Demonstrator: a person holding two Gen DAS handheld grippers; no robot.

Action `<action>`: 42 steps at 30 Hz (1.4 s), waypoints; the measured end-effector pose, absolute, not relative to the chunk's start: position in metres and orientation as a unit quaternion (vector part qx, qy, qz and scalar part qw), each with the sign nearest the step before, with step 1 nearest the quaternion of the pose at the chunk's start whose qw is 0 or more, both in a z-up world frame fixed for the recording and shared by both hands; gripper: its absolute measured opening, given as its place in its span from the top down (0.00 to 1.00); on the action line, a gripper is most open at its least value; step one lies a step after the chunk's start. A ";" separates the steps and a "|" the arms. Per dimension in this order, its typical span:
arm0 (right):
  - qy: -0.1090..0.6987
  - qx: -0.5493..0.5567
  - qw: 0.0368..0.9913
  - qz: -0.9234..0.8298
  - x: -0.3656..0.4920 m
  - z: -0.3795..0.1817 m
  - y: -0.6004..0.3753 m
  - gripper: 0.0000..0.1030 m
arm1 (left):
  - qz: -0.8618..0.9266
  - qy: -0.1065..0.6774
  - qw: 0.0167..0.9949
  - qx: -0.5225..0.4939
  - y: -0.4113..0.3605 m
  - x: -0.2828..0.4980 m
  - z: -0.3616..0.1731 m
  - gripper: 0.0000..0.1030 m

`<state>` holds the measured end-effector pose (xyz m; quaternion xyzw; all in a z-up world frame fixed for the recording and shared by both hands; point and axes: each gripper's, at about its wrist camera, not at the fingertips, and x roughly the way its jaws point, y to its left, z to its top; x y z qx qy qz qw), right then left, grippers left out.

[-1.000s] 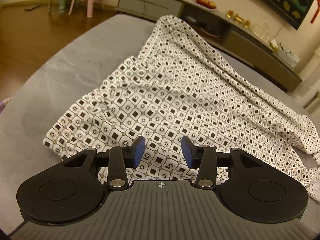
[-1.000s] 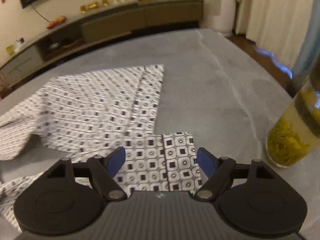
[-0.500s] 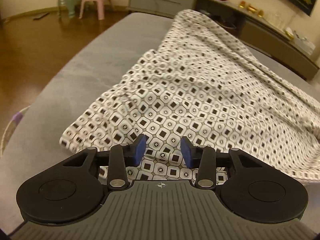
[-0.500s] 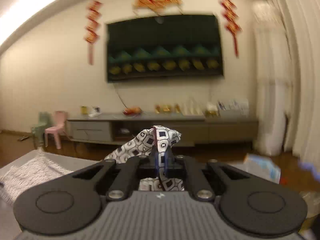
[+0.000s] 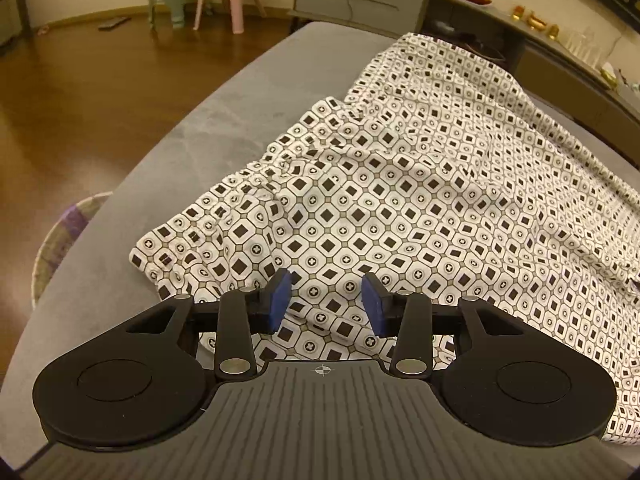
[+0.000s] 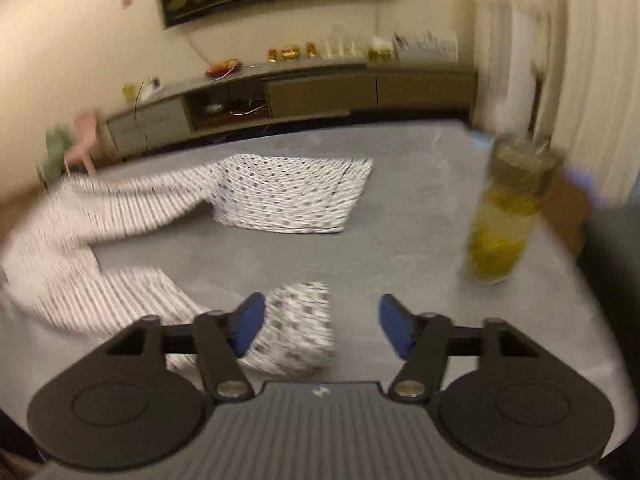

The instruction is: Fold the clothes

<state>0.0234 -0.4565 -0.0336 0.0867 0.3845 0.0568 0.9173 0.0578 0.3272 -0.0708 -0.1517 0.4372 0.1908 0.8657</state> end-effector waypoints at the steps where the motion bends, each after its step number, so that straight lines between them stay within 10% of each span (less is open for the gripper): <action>1: 0.396 0.110 0.910 0.053 0.035 -0.041 -0.457 0.33 | 0.192 0.438 0.865 -0.150 0.325 0.060 -0.071 0.66; 8: 0.479 0.148 0.865 0.016 0.105 -0.105 -0.437 0.35 | 0.193 0.439 0.866 -0.142 0.313 0.071 -0.073 0.58; 11: 0.476 0.143 0.868 0.023 0.119 -0.108 -0.426 0.94 | 0.191 0.440 0.868 -0.129 0.310 0.077 -0.076 0.57; 19: 0.208 0.129 0.951 0.186 0.021 0.039 -0.447 0.90 | 0.194 0.440 0.866 -0.136 0.314 0.086 -0.078 0.57; 21: 0.260 0.095 0.942 0.190 0.001 0.023 -0.460 0.71 | 0.194 0.440 0.866 -0.137 0.316 0.083 -0.078 0.56; 29: 0.427 0.109 0.889 0.126 -0.038 -0.055 -0.507 0.63 | 0.202 0.439 0.864 -0.139 0.316 0.073 -0.077 0.56; 32: 0.438 0.141 0.882 0.098 -0.014 -0.064 -0.504 0.38 | 0.208 0.439 0.865 -0.124 0.313 0.077 -0.078 0.56; 39: 0.504 0.117 0.855 0.040 0.088 -0.123 -0.457 0.39 | 0.208 0.439 0.867 -0.112 0.310 0.074 -0.079 0.55; 42: 0.513 0.053 0.856 0.046 0.103 -0.131 -0.432 0.66 | 0.207 0.439 0.867 -0.111 0.311 0.074 -0.079 0.53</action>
